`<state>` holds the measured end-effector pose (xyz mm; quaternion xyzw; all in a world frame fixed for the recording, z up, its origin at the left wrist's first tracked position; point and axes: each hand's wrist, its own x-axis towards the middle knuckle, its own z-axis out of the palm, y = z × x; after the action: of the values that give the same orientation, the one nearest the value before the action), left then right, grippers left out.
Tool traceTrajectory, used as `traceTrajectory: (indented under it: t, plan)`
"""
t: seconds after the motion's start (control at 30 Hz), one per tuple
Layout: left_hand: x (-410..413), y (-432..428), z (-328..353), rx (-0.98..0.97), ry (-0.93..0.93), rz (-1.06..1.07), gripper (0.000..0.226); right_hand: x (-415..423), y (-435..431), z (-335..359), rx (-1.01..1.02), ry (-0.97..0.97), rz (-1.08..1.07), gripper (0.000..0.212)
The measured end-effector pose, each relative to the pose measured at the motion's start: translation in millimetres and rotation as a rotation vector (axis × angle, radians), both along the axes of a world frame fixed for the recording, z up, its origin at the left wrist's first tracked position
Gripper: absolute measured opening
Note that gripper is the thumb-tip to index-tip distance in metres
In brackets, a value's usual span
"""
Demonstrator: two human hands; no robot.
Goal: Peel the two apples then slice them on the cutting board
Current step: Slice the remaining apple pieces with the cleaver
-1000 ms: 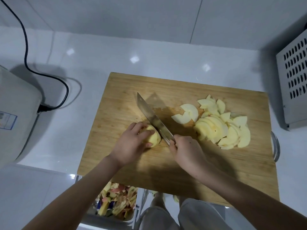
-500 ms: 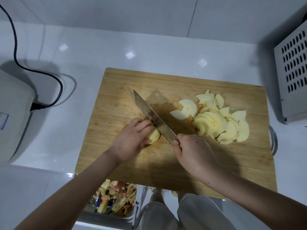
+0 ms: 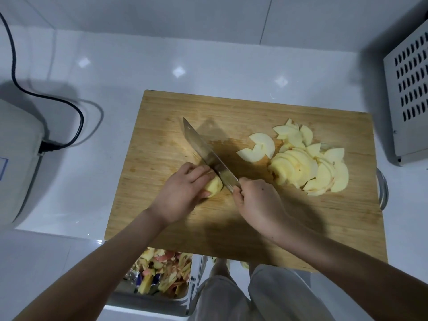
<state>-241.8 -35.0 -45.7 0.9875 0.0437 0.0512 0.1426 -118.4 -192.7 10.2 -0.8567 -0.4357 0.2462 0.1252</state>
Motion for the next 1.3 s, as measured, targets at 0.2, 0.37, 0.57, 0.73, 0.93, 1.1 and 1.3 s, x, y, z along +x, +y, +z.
traceTrajectory:
  t: [0.2,0.37,0.57,0.73,0.93,1.1,1.3]
  plan:
    - [-2,-2,1,0.018,-0.003,0.016,0.038,-1,-10,19,0.004,-0.026,0.026,0.024]
    - [2,-2,8,0.017,0.028,-0.005,0.043,1,-8,27,-0.009,0.010,0.023,0.020]
    - [2,-1,7,0.045,0.006,-0.030,0.040,1,3,13,-0.056,0.060,0.026,0.023]
    - [-1,0,2,0.026,-0.016,-0.023,0.038,-4,7,-5,-0.043,0.055,-0.042,0.024]
    - [0,2,2,0.010,-0.005,-0.026,0.041,0,-5,17,0.010,-0.008,-0.007,0.021]
    - [1,1,3,0.011,0.026,-0.035,0.041,-4,-7,23,-0.009,-0.005,0.010,0.023]
    - [0,1,3,0.025,0.006,-0.045,0.040,-6,5,10,-0.041,0.075,-0.025,0.021]
